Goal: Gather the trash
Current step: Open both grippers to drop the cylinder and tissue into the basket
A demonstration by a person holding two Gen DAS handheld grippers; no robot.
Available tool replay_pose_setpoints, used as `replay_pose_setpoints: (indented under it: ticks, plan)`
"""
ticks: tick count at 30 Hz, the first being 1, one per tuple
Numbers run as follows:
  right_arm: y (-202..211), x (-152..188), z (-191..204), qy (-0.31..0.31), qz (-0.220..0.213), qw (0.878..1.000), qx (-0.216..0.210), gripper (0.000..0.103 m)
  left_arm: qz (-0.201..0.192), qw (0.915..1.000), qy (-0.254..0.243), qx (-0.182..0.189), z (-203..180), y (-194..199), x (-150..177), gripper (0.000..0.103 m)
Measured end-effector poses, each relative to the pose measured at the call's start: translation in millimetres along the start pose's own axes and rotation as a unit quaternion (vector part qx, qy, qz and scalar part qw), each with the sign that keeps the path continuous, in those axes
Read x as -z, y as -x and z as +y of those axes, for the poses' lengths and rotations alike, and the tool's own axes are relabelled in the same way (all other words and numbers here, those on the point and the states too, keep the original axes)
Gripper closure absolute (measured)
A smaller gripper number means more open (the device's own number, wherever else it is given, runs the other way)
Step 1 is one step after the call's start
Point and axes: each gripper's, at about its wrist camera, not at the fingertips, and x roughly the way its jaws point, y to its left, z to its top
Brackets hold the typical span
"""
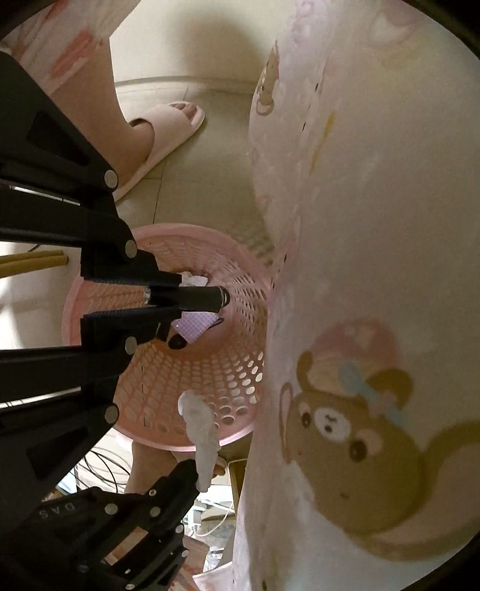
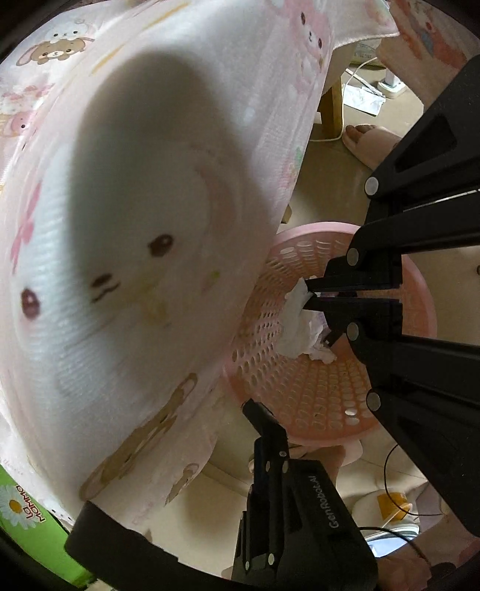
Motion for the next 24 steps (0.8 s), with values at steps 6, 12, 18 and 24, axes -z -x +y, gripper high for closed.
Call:
replay_pose_setpoints:
  ticks: [6,12,18,24]
  plan:
    - [3.3,3.8,-2.2,-0.001,-0.007,1.000,0.000,0.100,-0.003,1.0000,0.006,0.002,2.9,-0.8,0.1,0.091]
    - [3.3,3.8,0.3,-0.002,-0.003,1.000,-0.004,0.099,-0.010,0.9999,0.003,-0.004,2.6,3.0,0.7,0.075]
    - [3.1,1.9,-0.5,-0.004,0.001,1.000,-0.005,0.096,-0.026,0.9996,0.006,-0.005,5.8,13.9,1.8,0.062]
    - [10.9,2.1,-2.5,-0.013,-0.013,1.000,-0.006,0.074,-0.052,0.9986,0.001,-0.013,6.3,30.4,3.3,0.060]
